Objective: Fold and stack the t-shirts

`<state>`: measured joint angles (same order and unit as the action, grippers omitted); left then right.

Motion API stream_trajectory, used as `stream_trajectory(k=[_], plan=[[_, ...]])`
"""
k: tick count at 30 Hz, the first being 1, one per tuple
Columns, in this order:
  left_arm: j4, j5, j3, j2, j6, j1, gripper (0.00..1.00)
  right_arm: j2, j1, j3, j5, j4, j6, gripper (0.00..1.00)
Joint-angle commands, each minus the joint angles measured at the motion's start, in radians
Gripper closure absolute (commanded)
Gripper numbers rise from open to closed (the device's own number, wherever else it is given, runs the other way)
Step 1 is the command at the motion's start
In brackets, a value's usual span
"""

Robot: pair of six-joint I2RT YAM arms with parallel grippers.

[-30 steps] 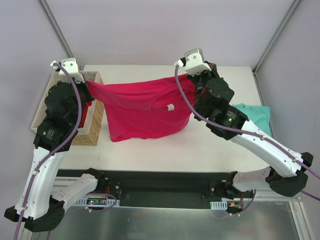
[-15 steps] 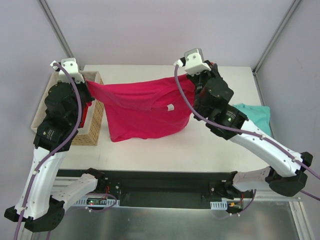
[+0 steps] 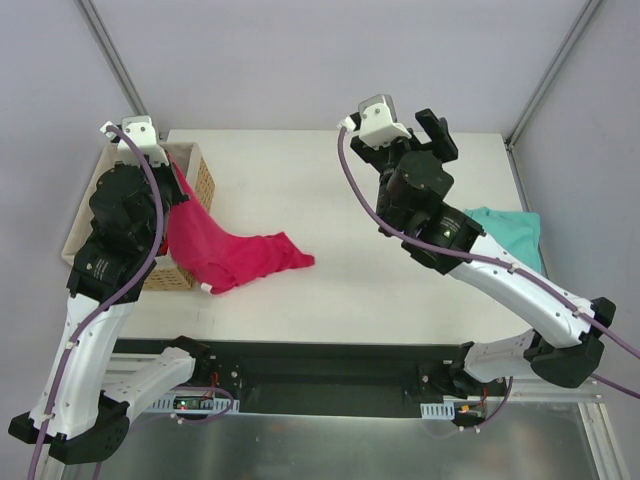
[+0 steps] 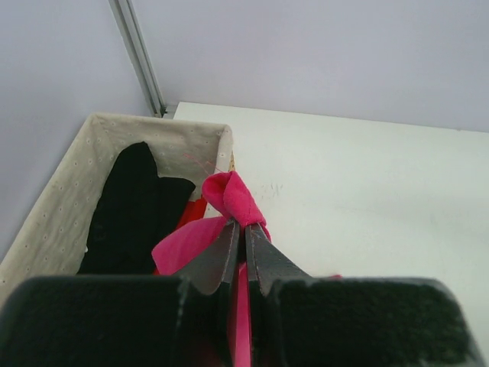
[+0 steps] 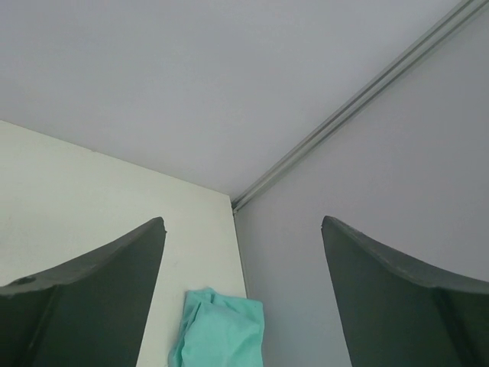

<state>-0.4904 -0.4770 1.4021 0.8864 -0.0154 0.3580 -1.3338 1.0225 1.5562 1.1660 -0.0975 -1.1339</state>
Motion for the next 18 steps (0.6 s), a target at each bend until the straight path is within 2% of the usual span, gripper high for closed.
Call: stream_trajectory(k=[1,11,18], plan=[[0.064,0.006,0.015,-0.004,0.006,-0.011,1.0,-0.007,-0.006,0.053,0.014,0.001,0.031,0.18],[0.052,0.096,0.029,0.051,-0.014,-0.01,1.0,-0.007,-0.009,0.045,0.017,0.03,0.066,0.21],[0.013,0.248,0.051,0.134,-0.06,-0.008,1.0,-0.015,-0.01,0.064,0.009,0.03,0.066,0.21]])
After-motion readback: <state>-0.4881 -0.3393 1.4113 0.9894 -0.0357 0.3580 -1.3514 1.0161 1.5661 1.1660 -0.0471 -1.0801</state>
